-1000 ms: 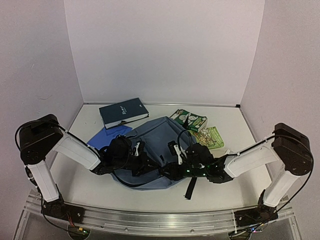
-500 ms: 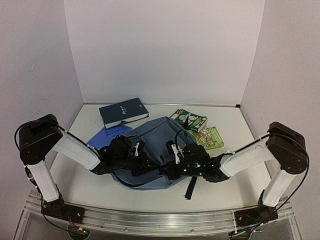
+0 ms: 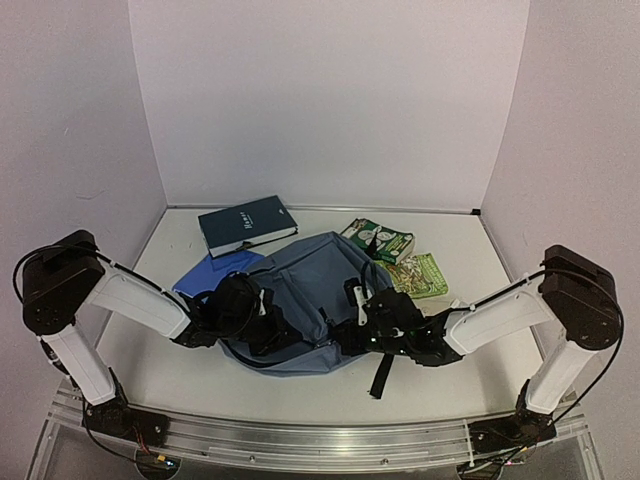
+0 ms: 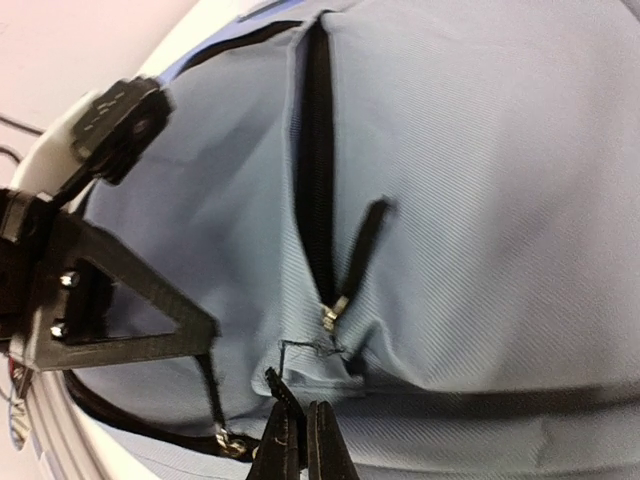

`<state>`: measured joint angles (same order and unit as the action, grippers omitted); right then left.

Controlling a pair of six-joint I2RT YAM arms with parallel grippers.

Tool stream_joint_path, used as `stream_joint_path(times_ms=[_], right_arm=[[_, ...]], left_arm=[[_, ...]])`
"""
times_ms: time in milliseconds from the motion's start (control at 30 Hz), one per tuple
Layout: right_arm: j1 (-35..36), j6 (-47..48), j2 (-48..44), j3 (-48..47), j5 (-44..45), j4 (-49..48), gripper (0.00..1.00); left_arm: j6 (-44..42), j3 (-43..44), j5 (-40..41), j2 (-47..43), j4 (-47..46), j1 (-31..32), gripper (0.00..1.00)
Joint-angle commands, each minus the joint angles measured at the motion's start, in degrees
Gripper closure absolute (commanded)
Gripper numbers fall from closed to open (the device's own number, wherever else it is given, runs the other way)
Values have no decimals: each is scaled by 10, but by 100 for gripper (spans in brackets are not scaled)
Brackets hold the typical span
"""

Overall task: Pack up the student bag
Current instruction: Adjust the student bag at the center of the board.

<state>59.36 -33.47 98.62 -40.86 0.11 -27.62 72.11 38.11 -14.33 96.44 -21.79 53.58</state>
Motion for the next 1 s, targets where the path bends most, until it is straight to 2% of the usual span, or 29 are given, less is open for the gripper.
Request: stream_joint_path(times_ms=[0,200,300,333,400,533,667,700,733,800,833,900,967], right_arm=[[-2,-19,-29,0,105,36,100],[-2,-28,-32,-1,149,64,100],[-2,-24,-28,-5,137,65,100],[-2,-21,-26,-7,131,65,100],[-2,-16,-24,-11,117,63,100],[-1,-9,-23,-12,106,58,100],[-2,-10,-22,-11,97,56,100],[-2,-13,-24,-11,93,56,97],[-2,-17,-28,-11,89,57,89],[-2,-37,-45,-7,87,65,65],[-2,-51,-57,-3,92,74,56],[-2,-87,-74,4,109,95,43],[-2,-128,-93,7,129,134,35]], left_arm=[[14,-5,56,-33,66,-2,100],[18,-18,92,-65,108,-3,100],[-26,-20,80,-78,86,-2,99],[-55,-14,61,-79,68,-3,96],[-135,24,6,-72,58,0,84],[-268,99,-53,-43,96,6,66],[-394,151,-54,-11,158,6,58],[-413,165,-50,-2,177,6,57],[-424,178,-43,10,193,6,57],[-436,199,-34,29,225,6,55],[-436,201,-35,34,229,6,53],[-429,189,-47,31,206,6,49],[-419,173,-57,26,179,6,45]])
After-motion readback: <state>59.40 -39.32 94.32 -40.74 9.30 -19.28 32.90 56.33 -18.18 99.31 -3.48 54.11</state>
